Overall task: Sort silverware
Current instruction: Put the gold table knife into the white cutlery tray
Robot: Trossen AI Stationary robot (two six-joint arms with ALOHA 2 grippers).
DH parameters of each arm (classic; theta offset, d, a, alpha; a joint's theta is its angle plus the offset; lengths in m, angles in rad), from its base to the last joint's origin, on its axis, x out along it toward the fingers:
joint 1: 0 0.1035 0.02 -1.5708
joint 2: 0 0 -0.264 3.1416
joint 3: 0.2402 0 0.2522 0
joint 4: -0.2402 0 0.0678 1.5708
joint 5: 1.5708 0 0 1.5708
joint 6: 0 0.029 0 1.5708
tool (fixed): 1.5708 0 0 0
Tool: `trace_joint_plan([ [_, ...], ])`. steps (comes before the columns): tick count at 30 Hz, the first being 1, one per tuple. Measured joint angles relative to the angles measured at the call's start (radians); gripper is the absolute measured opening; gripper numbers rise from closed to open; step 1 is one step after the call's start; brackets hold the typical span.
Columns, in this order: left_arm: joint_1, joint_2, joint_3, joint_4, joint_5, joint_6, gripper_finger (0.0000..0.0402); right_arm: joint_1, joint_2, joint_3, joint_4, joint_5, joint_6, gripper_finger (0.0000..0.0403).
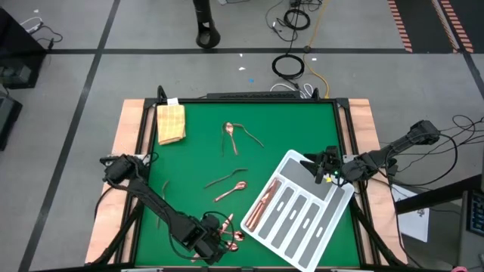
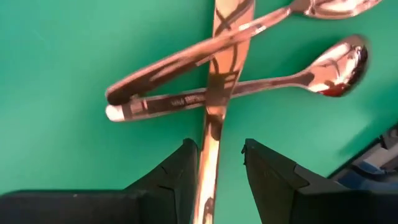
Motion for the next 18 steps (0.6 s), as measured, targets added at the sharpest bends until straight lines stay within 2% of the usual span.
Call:
trace_joint_plan([
  [8, 0.014, 0.006, -0.003, -0.039, -0.019, 0.058, 0.0139, 0.001, 0.0, 0.0, 0.002, -0.022, -0.001, 0.0229],
  [18, 0.016, 0.064, 0.0, 0.023, 0.055, 0.085, 0.0134, 0.0, 0.0, 0.0, 0.002, -0.022, -0.008, 0.0229],
])
